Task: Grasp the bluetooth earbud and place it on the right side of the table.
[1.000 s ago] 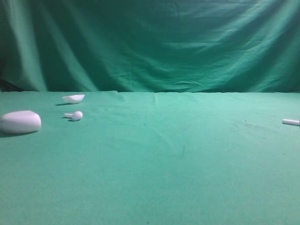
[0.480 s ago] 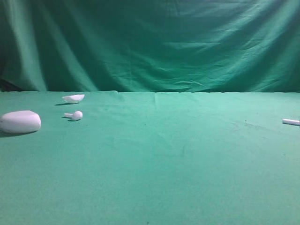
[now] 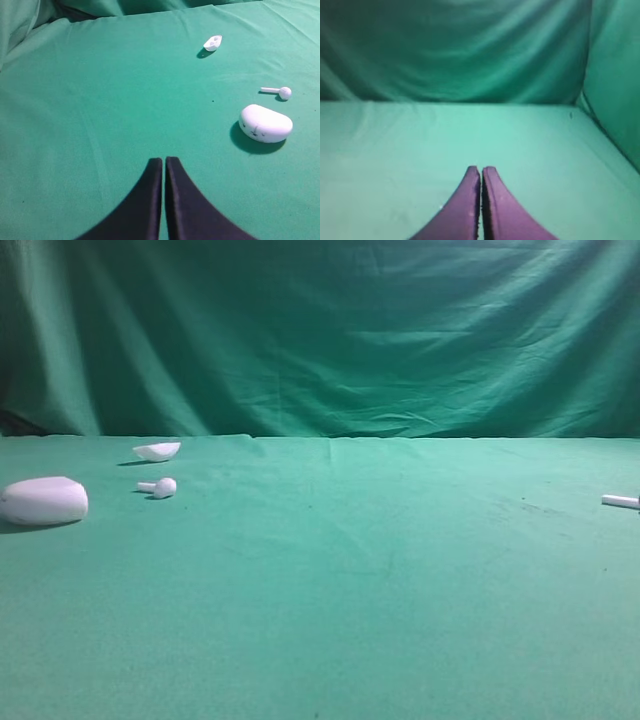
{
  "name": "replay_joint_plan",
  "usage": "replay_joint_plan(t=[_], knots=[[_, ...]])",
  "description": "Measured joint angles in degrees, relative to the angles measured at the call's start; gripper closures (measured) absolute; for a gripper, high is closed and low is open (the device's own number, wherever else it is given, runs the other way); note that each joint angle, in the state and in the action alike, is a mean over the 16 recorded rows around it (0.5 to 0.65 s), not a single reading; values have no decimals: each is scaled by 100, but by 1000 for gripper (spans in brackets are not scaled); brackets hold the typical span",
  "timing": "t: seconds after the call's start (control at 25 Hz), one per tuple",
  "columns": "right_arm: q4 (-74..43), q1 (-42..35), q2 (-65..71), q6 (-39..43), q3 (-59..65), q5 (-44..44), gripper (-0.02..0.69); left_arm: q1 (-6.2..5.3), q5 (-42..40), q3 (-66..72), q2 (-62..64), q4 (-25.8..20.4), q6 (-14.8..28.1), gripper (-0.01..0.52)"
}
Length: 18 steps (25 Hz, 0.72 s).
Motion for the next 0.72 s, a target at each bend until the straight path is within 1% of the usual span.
replay_joint_plan(t=[0.16,0.32,0.52,0.72], knots=[[-13,-277,-91,57,905,-610,665,0,0,0,0,0,0,514],[-13,-372,-109,120,1551,-945,665,0,0,0,0,0,0,514],[-9,-378,-109,185,1959,-1129,665,0,0,0,0,0,0,514],[-6,-378,-109,212,2030,-1060,665,0,0,0,0,0,0,514]])
